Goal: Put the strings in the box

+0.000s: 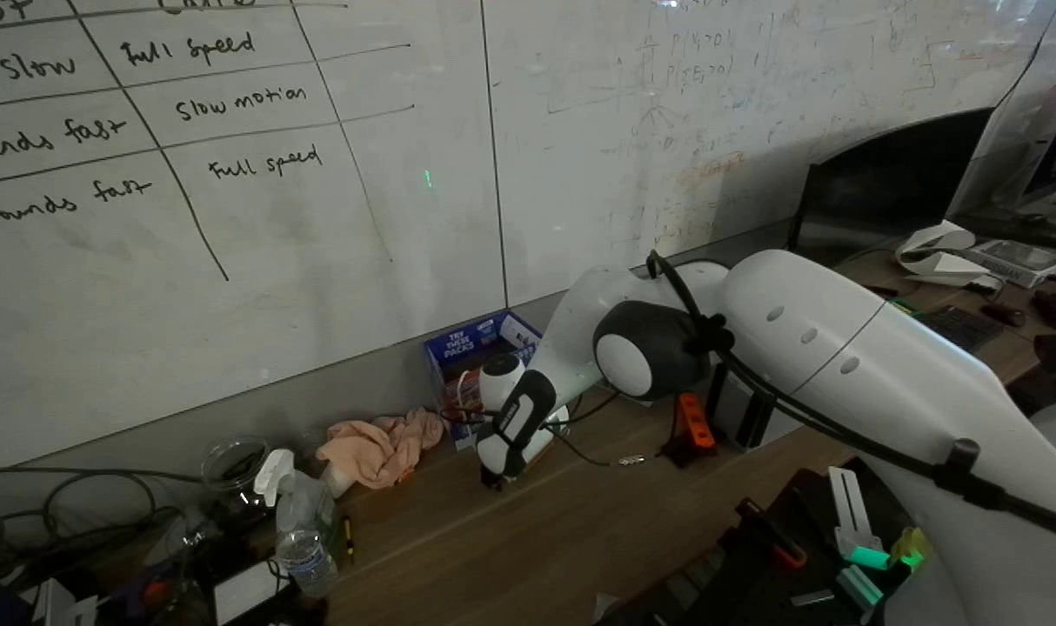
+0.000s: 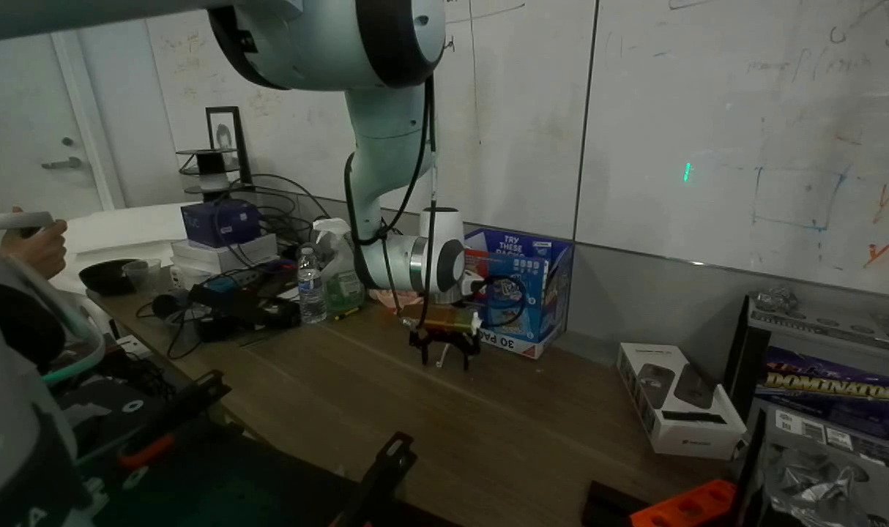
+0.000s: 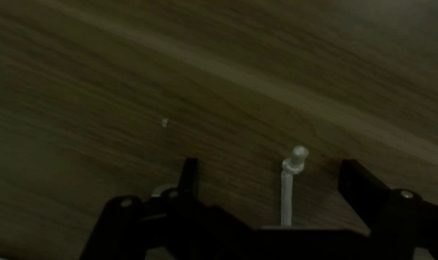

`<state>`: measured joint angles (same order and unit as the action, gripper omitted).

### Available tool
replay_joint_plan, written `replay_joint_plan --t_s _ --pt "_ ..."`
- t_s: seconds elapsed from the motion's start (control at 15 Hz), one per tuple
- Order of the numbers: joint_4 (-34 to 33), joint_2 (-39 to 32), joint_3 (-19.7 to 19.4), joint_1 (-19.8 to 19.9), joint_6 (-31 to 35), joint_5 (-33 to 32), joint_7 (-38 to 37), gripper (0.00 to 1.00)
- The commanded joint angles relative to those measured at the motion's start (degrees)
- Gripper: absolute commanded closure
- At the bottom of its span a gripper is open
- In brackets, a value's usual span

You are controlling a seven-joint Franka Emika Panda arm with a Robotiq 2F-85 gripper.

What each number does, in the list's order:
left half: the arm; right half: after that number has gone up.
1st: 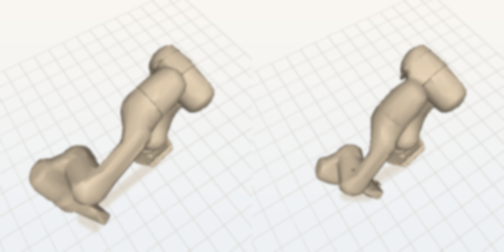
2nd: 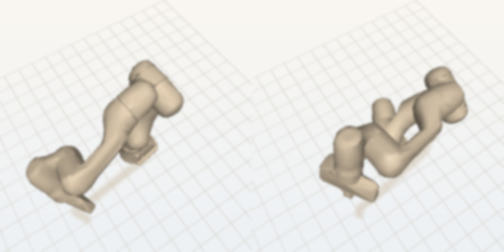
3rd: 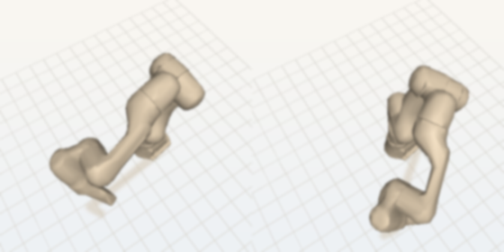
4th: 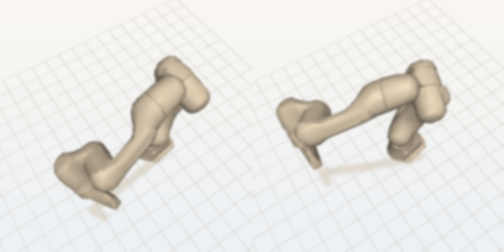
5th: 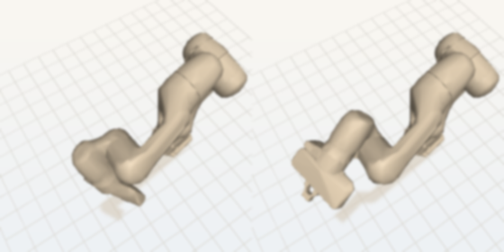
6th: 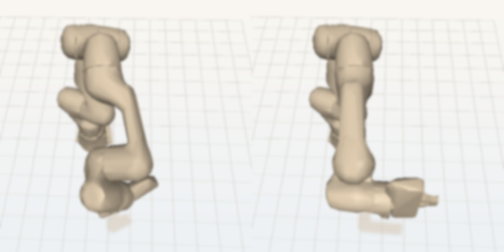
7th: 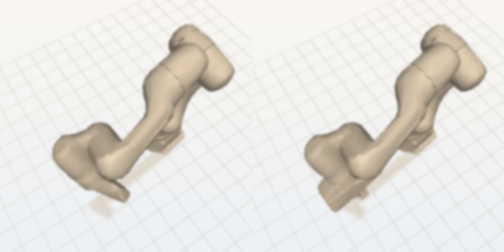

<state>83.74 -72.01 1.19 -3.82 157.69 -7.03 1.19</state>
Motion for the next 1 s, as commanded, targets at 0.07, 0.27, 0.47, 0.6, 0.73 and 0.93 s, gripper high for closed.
replay_joint_plan --t_s 0.07,0.27,0.47,0.6,0.73,0.93 --pt "-2.6 -0.8 -0.2 -0.2 -2.4 0.8 0.8 0.0" --pt "-2.7 -0.6 -0.2 -0.2 -2.8 0.8 0.7 0.0" --pt "-2.8 -0.7 -0.2 -0.2 -3.0 0.7 0.8 0.0" --pt "-2.8 -0.7 0.0 0.0 -3.3 0.8 0.9 0.26" --pt "-2.8 -0.6 0.0 0.0 -3.4 0.8 0.9 0.42" --pt "-3.1 -0.5 0.0 0.0 -3.8 0.9 0.9 0.65"
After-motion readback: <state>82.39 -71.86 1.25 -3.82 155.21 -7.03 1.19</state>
